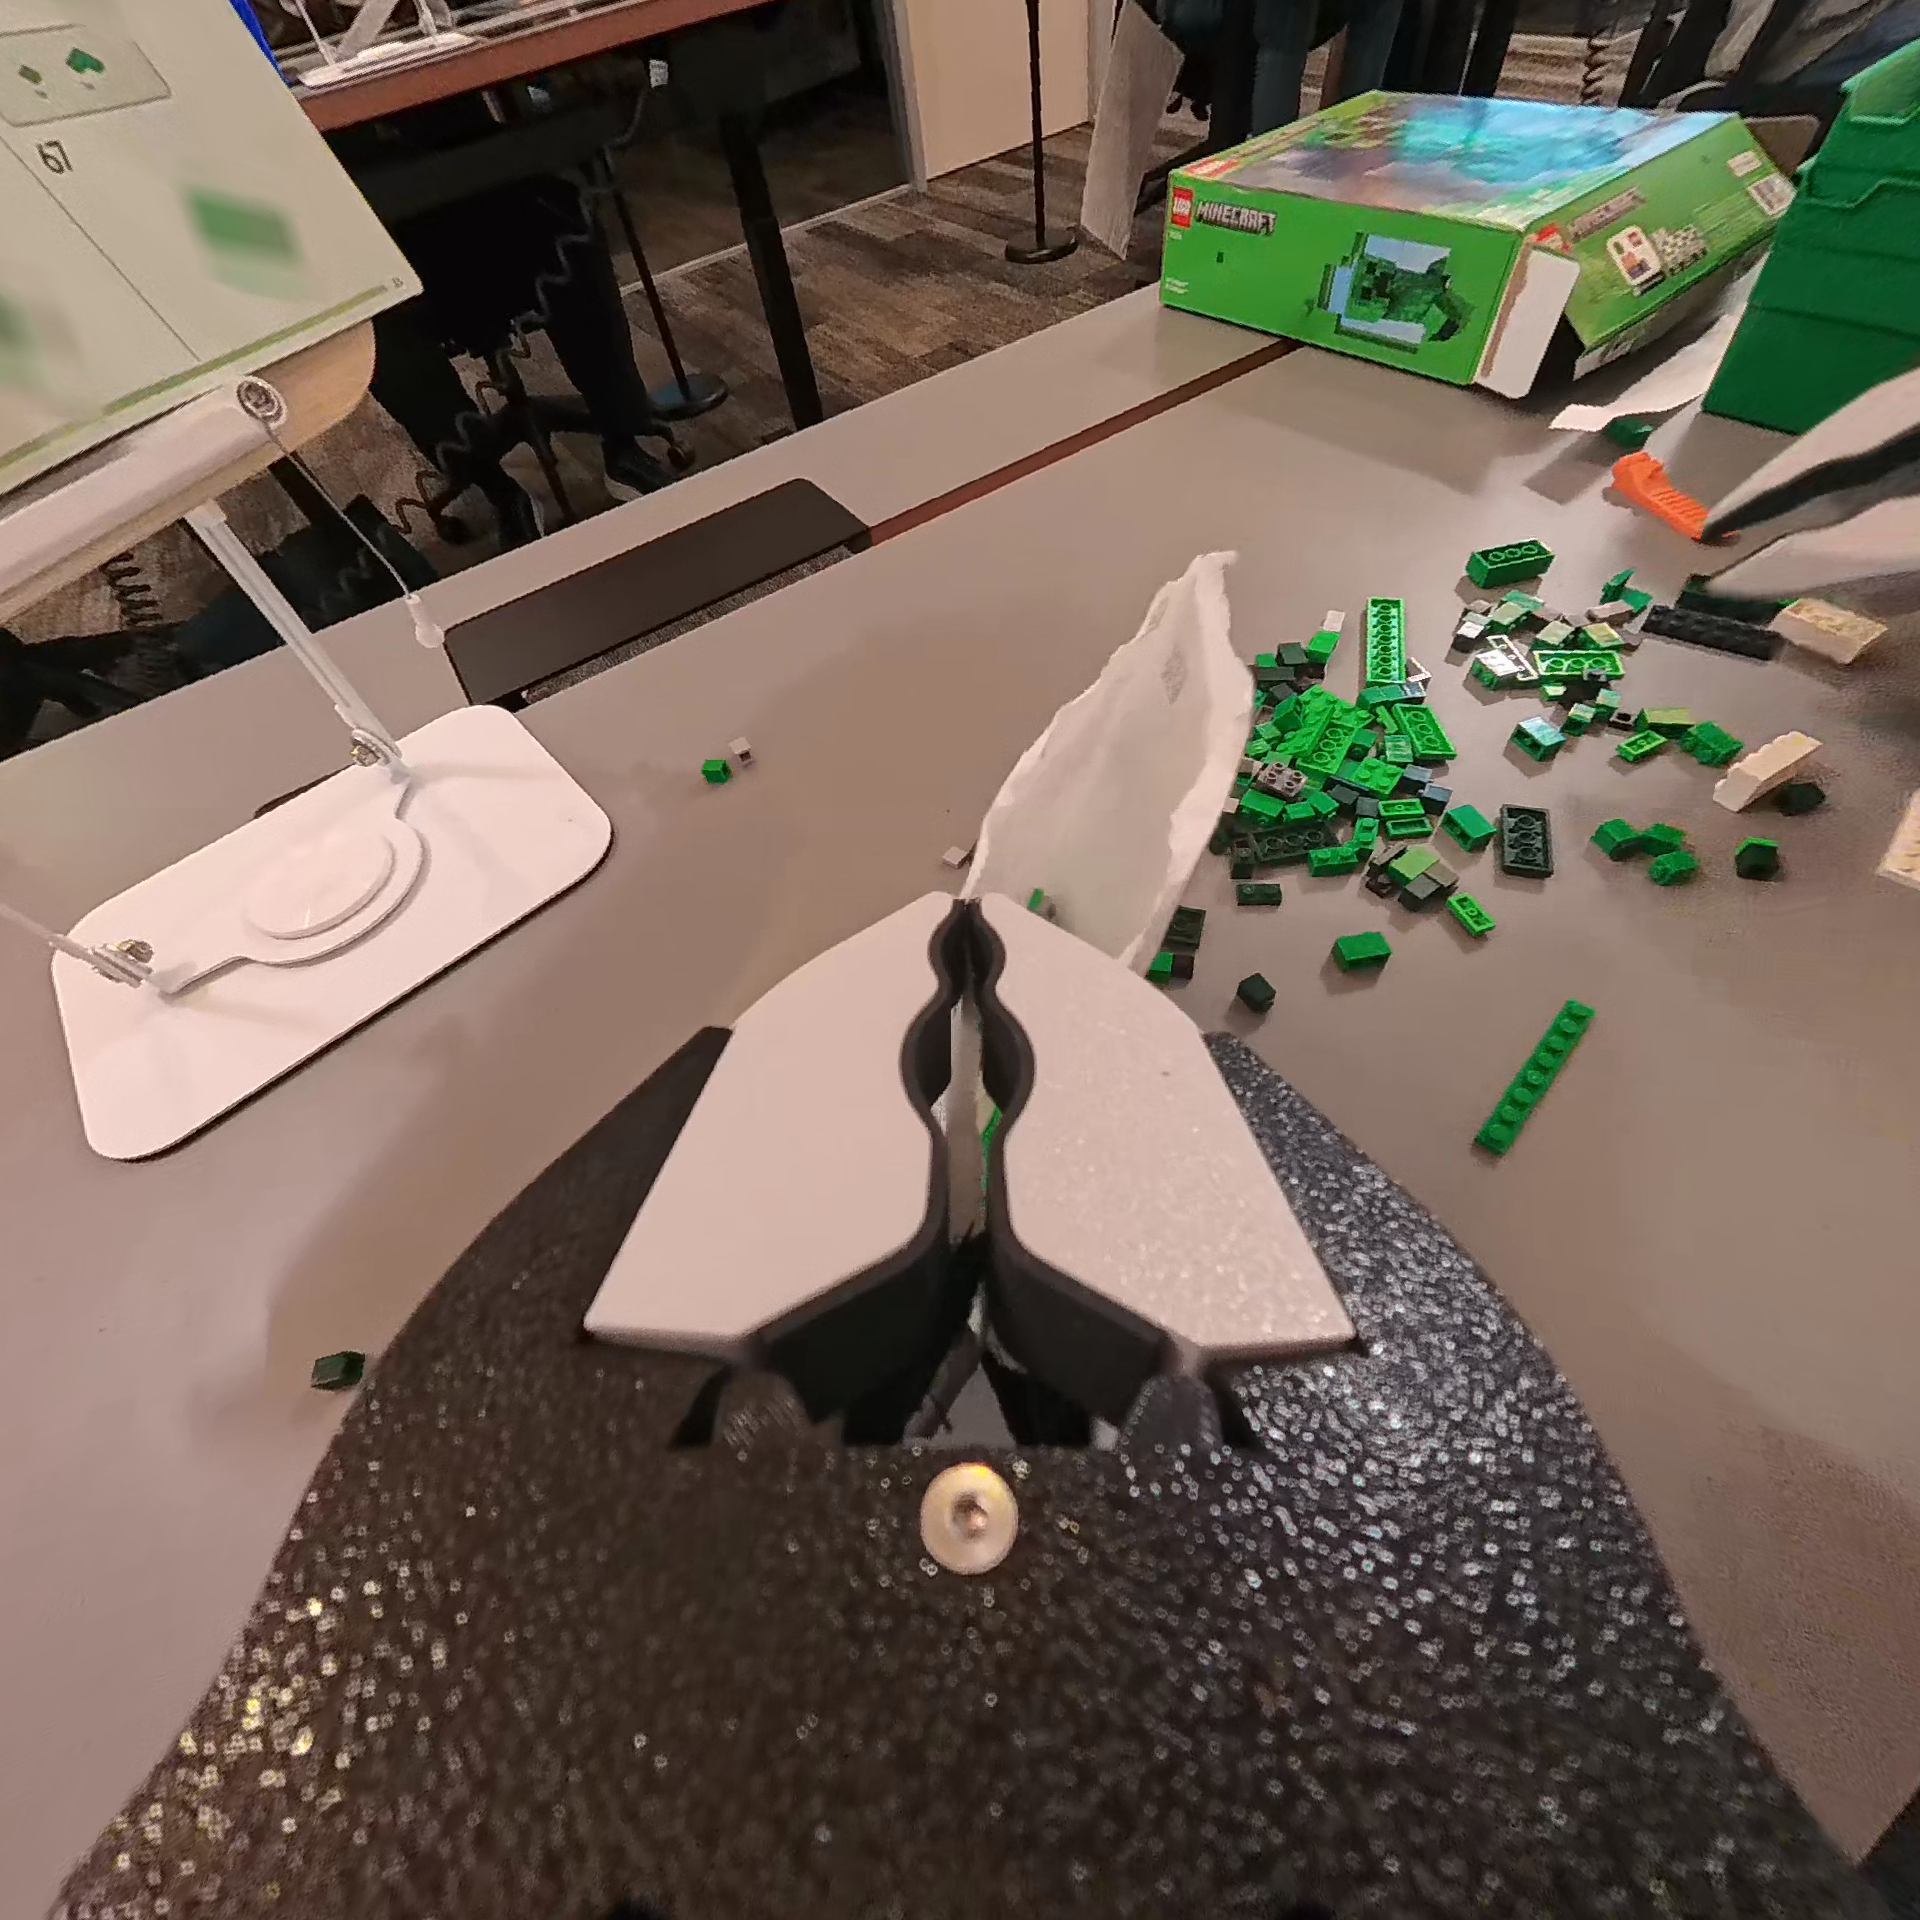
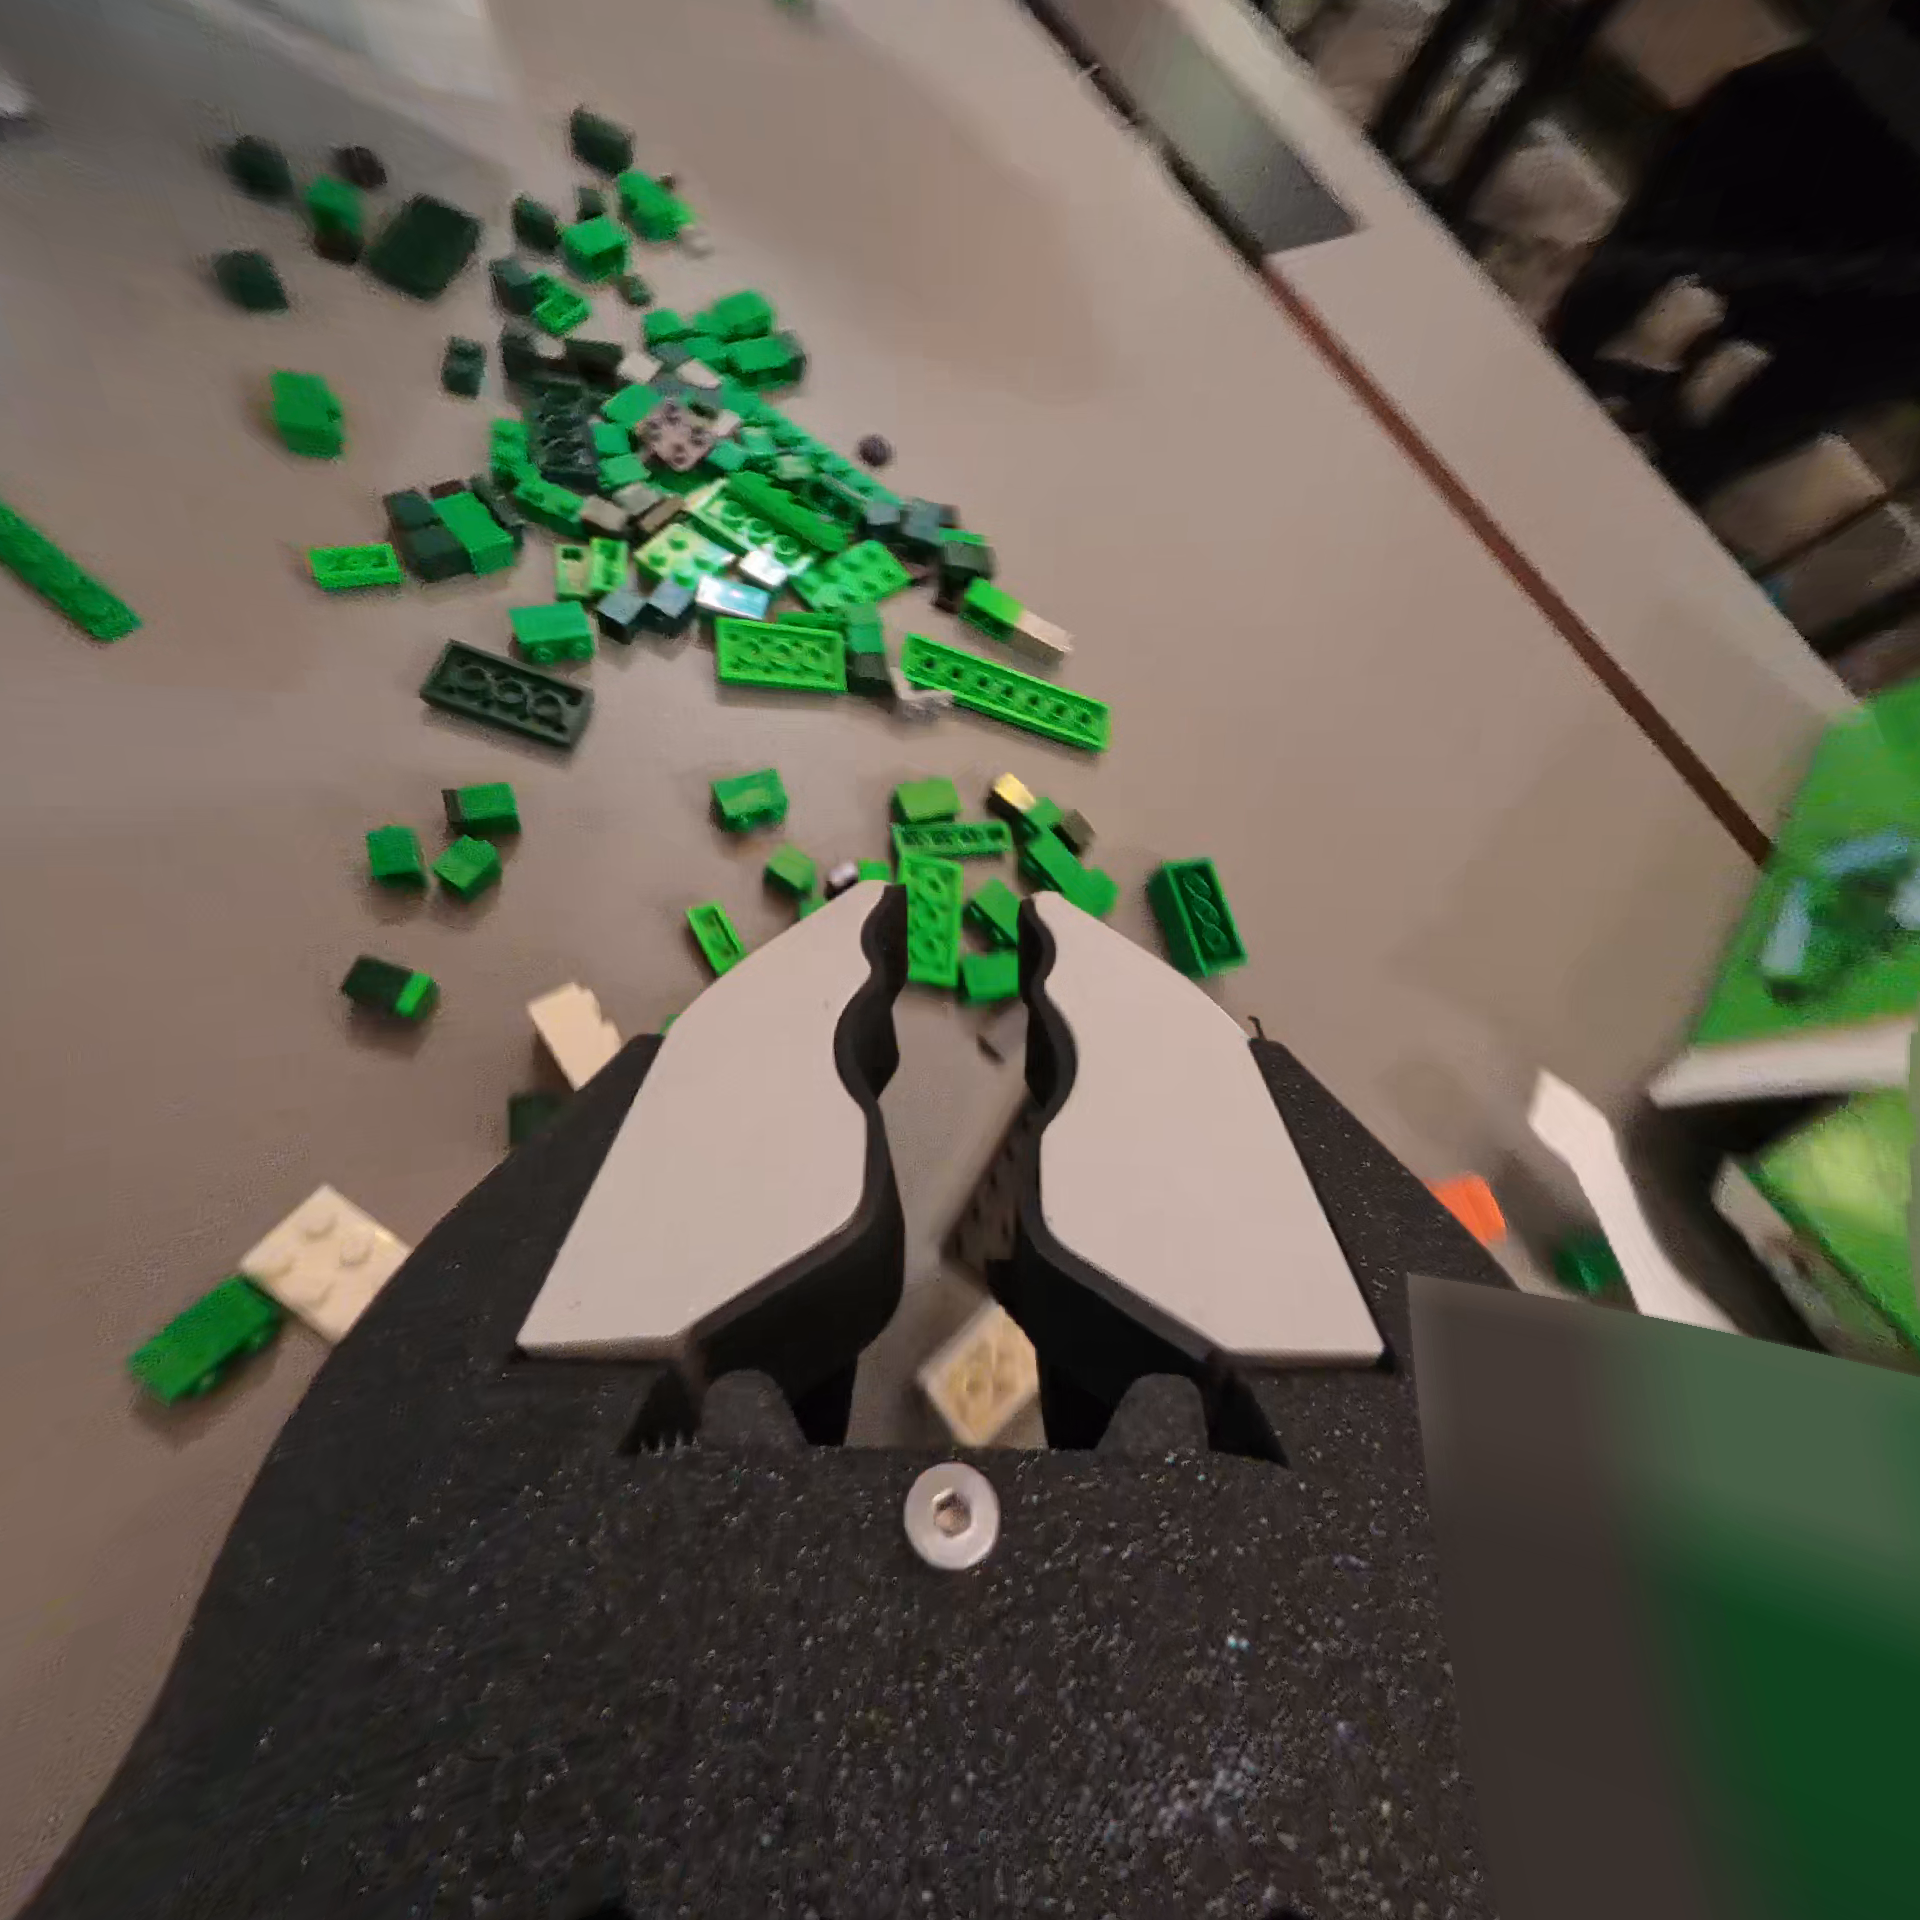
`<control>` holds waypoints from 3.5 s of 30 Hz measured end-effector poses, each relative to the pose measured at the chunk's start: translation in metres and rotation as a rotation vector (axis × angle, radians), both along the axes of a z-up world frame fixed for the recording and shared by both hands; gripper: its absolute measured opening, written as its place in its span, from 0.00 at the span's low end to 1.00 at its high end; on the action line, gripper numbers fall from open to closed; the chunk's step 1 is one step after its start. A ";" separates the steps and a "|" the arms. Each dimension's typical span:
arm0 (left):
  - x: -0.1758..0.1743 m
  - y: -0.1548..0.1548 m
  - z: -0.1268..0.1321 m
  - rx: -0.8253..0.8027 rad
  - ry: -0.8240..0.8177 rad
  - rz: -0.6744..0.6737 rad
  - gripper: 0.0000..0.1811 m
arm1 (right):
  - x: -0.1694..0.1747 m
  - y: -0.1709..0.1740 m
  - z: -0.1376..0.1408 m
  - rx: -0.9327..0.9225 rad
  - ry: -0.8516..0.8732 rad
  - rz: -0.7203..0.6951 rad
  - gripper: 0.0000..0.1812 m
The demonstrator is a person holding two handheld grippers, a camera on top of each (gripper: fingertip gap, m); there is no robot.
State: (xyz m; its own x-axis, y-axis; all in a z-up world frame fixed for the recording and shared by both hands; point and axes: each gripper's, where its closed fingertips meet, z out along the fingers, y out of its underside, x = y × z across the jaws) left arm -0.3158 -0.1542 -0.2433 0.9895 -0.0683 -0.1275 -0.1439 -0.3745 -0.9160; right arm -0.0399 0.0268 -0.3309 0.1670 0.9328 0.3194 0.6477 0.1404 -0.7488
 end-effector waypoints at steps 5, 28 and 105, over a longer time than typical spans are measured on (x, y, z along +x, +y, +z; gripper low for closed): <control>-0.001 0.000 0.000 0.004 -0.007 -0.005 0.00 | -0.053 0.006 -0.025 -0.030 -0.148 0.138 0.11; -0.001 0.003 -0.005 -0.008 -0.009 -0.012 0.00 | -0.163 -0.050 -0.043 -0.138 -0.196 0.444 0.26; -0.052 -0.025 0.004 0.040 -0.067 0.119 0.00 | -0.240 -0.024 -0.041 -0.112 -0.364 0.719 0.04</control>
State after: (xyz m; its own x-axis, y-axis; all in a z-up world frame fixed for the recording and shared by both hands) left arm -0.3675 -0.1792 -0.2393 0.9967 0.0536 -0.0615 -0.0391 -0.3480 -0.9367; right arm -0.2802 0.0026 -0.3720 -0.5813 0.8022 0.1363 0.6336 0.5513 -0.5428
